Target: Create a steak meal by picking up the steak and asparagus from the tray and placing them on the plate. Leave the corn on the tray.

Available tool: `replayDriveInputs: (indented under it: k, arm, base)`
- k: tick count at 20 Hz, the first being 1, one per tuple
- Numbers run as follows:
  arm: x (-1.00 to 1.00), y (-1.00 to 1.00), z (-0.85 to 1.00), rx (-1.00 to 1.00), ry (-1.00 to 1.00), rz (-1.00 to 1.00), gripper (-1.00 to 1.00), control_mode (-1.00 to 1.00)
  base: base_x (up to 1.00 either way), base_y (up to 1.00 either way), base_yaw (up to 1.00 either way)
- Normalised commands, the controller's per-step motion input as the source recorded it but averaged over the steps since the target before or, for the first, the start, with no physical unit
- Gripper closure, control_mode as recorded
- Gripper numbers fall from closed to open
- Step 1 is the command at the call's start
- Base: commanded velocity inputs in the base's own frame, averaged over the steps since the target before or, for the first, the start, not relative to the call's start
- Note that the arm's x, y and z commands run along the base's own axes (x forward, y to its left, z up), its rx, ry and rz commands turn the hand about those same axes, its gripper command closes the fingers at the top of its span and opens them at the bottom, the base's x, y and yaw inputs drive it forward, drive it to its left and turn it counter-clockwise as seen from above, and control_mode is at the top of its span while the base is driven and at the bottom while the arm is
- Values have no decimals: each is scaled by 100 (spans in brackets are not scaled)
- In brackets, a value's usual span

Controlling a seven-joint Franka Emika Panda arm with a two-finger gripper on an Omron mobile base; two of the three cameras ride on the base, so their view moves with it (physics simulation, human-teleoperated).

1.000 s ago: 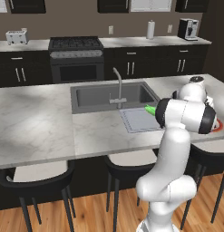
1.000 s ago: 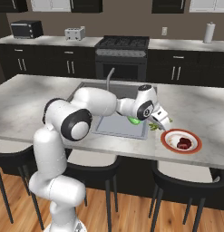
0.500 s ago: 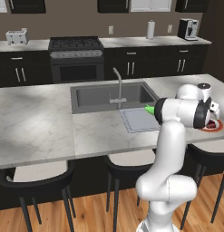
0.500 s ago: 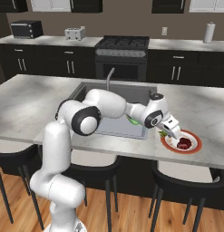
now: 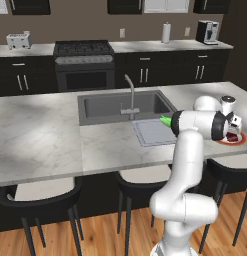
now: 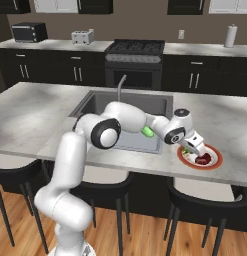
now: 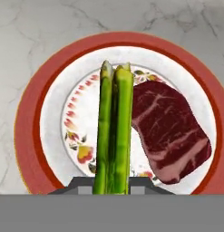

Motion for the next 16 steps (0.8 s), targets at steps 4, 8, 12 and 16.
replayDriveInputs:
  k: [4, 8, 12, 16]
  arm:
    - [39, -23, -16, 5, 0, 6, 100, -100]
    - [42, -11, -18, 2, 0, 5, 100, -100]
    - [21, 0, -25, 0, 0, 3, -100, -100]
    - [0, 0, -15, 0, 0, 2, -100, -100]
  base:
    - [0, 0, 0]
    - [0, 0, 0]
    - [0, 0, 0]
    - [0, 0, 0]
